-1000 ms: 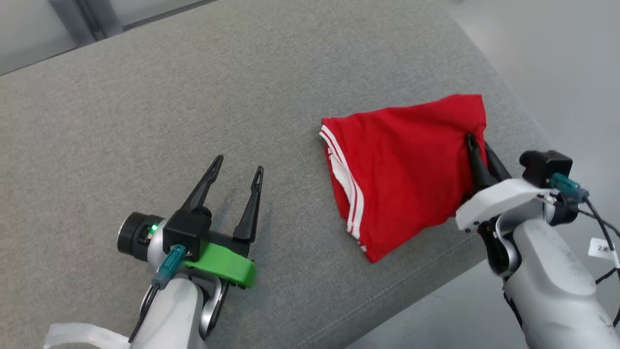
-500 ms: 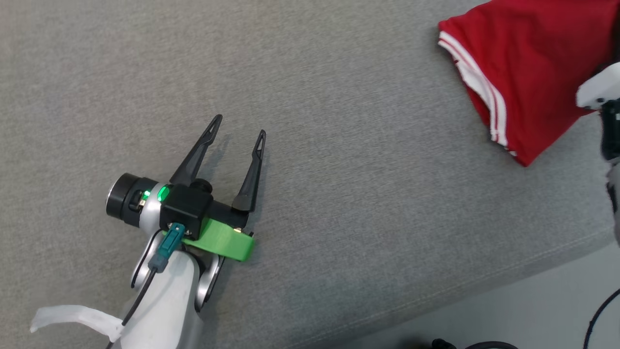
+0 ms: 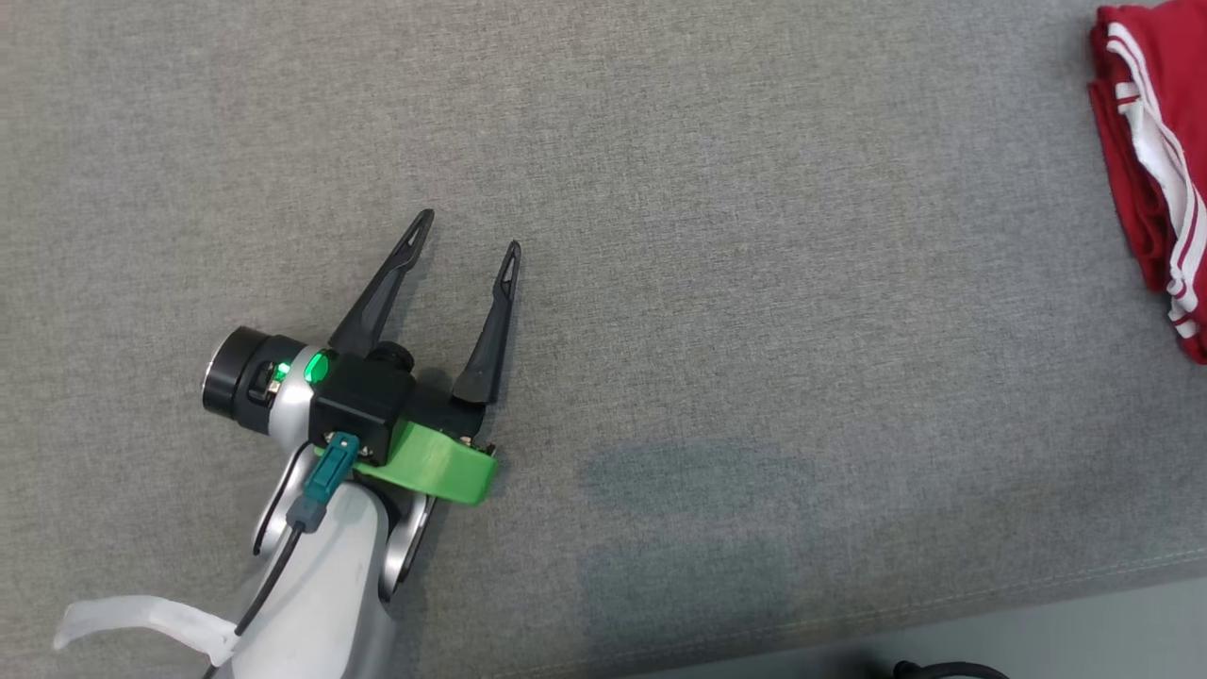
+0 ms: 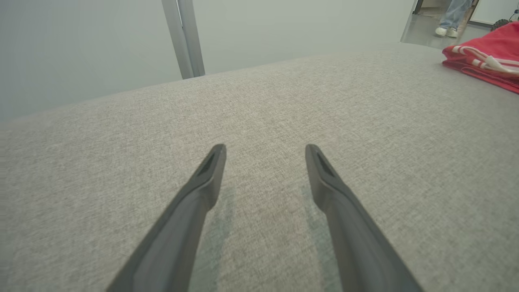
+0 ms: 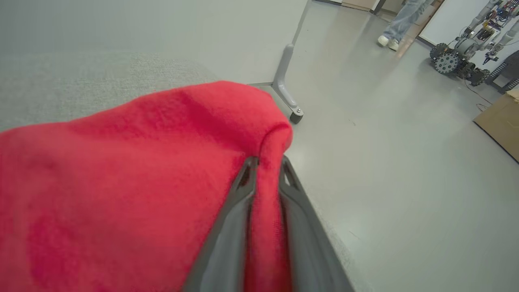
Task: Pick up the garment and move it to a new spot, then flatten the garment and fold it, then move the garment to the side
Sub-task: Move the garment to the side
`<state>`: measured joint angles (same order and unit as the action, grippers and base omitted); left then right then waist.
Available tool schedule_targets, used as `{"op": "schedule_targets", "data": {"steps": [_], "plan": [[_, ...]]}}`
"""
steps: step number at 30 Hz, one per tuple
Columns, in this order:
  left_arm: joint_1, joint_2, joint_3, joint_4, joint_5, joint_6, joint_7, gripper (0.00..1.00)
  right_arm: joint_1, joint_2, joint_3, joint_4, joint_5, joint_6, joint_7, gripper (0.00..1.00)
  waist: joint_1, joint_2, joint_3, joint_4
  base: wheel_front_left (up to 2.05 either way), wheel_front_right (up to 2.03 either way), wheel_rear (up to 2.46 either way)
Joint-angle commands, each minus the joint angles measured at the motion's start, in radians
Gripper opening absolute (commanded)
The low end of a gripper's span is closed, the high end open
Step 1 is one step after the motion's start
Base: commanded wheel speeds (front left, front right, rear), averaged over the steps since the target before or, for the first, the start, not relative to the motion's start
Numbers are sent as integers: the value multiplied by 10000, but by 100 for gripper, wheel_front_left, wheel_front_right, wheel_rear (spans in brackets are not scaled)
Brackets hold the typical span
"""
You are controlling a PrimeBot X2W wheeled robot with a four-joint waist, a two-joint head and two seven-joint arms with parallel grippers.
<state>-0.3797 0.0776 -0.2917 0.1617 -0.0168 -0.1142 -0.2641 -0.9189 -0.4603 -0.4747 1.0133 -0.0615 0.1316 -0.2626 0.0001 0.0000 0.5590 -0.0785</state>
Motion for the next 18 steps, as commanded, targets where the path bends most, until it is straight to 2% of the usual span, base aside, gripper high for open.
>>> {"op": "schedule_targets", "data": {"steps": [1,5,9,18], "plan": [[-15,38,18,-30,-19,40,1,100,121,-117,-337,113,-195,-19,-26,100,-1,0,-38,79,0,0,0],[70,-4,4,45,-100,58,1,100,238,46,-1238,-146,-1022,-19,-26,100,-1,0,-309,94,0,0,0],[257,-57,57,149,-200,98,1,100,487,461,-1494,-866,-1300,-19,-25,100,-1,0,-767,150,0,0,0],[980,-175,340,509,-550,351,1,100,2127,1620,830,-2551,152,-19,-25,100,-1,0,-2327,444,0,0,0]]}}
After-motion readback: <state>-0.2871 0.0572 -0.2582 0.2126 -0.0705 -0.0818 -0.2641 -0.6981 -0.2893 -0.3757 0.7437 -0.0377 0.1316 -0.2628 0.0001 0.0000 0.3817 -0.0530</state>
